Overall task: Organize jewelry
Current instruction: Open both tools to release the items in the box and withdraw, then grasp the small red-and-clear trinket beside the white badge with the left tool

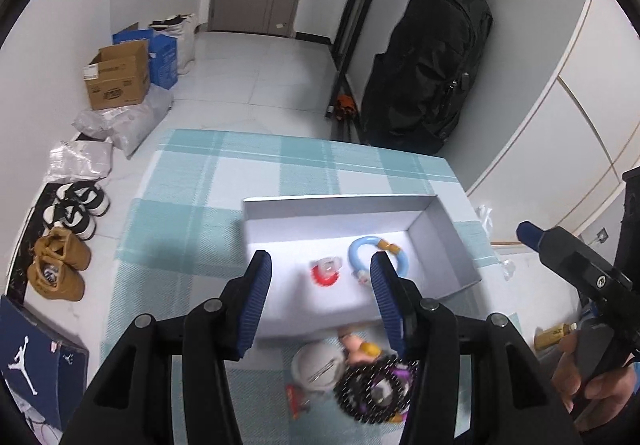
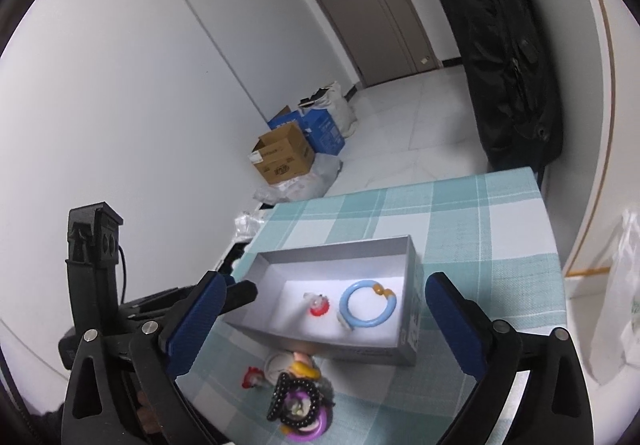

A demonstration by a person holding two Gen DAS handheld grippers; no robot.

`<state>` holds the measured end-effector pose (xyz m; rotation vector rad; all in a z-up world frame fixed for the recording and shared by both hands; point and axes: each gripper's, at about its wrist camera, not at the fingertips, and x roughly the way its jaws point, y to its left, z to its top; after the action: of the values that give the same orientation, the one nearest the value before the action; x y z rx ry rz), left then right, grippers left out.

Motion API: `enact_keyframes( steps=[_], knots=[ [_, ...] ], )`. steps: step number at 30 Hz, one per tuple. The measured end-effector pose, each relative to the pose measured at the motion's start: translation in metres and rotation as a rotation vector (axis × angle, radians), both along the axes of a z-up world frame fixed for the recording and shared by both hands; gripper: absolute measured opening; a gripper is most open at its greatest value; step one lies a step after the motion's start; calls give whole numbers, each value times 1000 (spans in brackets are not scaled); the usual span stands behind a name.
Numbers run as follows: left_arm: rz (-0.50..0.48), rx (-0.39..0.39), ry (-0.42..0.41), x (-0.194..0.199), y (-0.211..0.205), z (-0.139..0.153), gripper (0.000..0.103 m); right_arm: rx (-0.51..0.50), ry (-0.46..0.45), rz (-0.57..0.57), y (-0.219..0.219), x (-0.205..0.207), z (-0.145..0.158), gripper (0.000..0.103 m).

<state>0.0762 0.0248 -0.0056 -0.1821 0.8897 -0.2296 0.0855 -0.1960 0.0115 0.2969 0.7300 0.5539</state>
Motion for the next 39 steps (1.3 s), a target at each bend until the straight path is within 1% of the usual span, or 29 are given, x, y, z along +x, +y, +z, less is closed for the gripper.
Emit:
enact_keyframes(
  steps=[2,3,4,8,10,11,13,16,19,21,23,25,27,29,31,33,37,39],
  knots=[
    [24,13,0,-5,8,2,54,-12,-14,13,4,-5,2,103],
    [38,13,-1,-6,13,3,61,-17,-19,18,6,-7,2,103],
    [52,2,-4,-8,20,5,64,-23,-21,26,10,-9,3,103],
    [85,-41,-1,-17,38,5,66,-45,-12,59,22,-17,0,103],
    [89,-48,24,-20,42,-1,79,-69,-17,84,30,-22,1,103],
    [89,-51,35,-21,42,-4,80,-80,-22,90,33,-24,1,103],
    [67,-50,81,-23,40,-14,81,-102,-29,100,37,-28,1,103],
    [15,-19,137,-28,32,-27,81,-119,-28,106,42,-30,1,103],
    [-28,15,156,-30,24,-34,81,-129,-17,103,43,-31,0,103],
    [-18,69,189,-30,23,-40,81,-131,-6,101,43,-32,-1,103],
    [-25,72,218,-28,22,-45,81,-154,-17,94,44,-35,-1,103],
    [-32,85,222,-29,20,-47,81,-202,-16,95,47,-36,-4,103],
    [-41,112,235,-29,16,-51,81,-220,10,91,48,-36,-10,103],
    [-32,140,263,-30,14,-57,81,-213,38,86,45,-36,-14,103],
    [-36,126,297,-30,15,-64,81,-209,62,80,43,-36,-17,103],
    [-32,116,315,-29,16,-66,81,-200,82,79,41,-37,-19,103],
    [-47,99,305,-29,15,-66,80,-183,124,87,42,-37,-25,103],
    [-55,105,301,-28,13,-66,79,-185,140,86,41,-36,-28,103]
  ],
)
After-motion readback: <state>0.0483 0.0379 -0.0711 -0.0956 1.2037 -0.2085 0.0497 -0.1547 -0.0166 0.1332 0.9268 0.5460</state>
